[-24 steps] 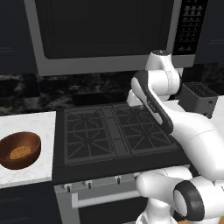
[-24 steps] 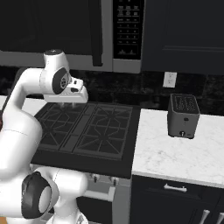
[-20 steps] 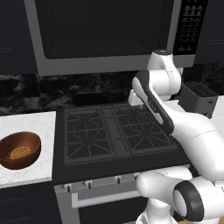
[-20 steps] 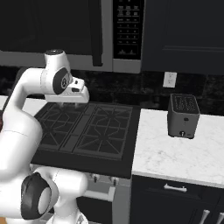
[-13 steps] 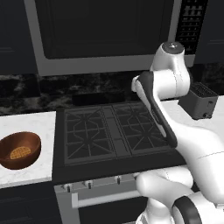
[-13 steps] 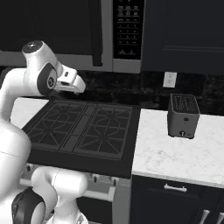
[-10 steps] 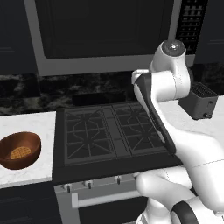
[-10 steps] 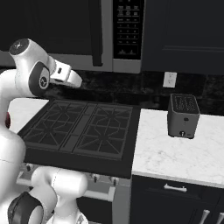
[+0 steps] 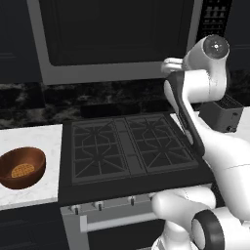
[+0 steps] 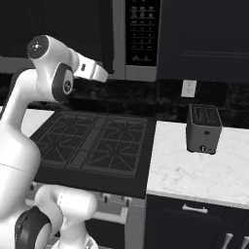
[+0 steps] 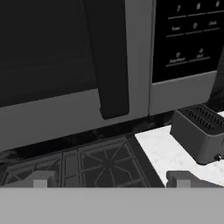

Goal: Open the microwave, place the bowl with waffle inside the microwave, then close the microwave door and turn it on.

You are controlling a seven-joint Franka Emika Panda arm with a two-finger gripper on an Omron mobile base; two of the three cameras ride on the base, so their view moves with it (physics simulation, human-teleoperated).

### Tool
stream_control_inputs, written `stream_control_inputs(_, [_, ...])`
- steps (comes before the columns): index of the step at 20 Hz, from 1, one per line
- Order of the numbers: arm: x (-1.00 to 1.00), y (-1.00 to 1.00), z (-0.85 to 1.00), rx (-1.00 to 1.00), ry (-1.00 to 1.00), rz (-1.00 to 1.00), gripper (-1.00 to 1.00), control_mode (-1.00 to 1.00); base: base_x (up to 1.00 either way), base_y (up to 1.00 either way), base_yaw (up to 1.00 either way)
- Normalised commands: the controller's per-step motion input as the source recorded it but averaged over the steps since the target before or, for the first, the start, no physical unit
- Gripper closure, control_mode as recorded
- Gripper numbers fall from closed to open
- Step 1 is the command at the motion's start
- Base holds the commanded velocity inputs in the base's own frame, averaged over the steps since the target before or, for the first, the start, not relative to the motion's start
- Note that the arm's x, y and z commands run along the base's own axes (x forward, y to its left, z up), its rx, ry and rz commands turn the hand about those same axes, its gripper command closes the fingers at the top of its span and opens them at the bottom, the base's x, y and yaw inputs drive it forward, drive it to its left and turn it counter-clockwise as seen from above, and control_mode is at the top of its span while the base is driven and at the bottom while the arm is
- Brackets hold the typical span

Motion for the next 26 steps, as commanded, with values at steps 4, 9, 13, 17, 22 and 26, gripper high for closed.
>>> stream_control_inputs(4, [0.41,-0.22,0.16,0.00,0.00,0.12,-1.00,-1.00,0.00,0.00,0.00])
stream_control_inputs(9, [0.48,-0.25,0.31,0.00,-0.01,0.20,-1.00,-1.00,0.00,0.00,0.00])
stream_control_inputs(13, [0.46,-0.30,0.23,0.00,-0.05,0.13,-1.00,-1.00,0.00,0.00,0.00])
stream_control_inputs(17, [0.37,-0.08,0.26,0.00,-0.02,0.02,-1.00,-1.00,0.00,0.00,0.00])
stream_control_inputs(22, [0.18,0.03,0.12,-0.05,-0.11,0.00,-1.00,-1.00,0.00,0.00,0.00])
stream_control_inputs(26, [0.07,0.04,0.08,-0.06,-0.04,0.00,-1.00,-1.00,0.00,0.00,0.00])
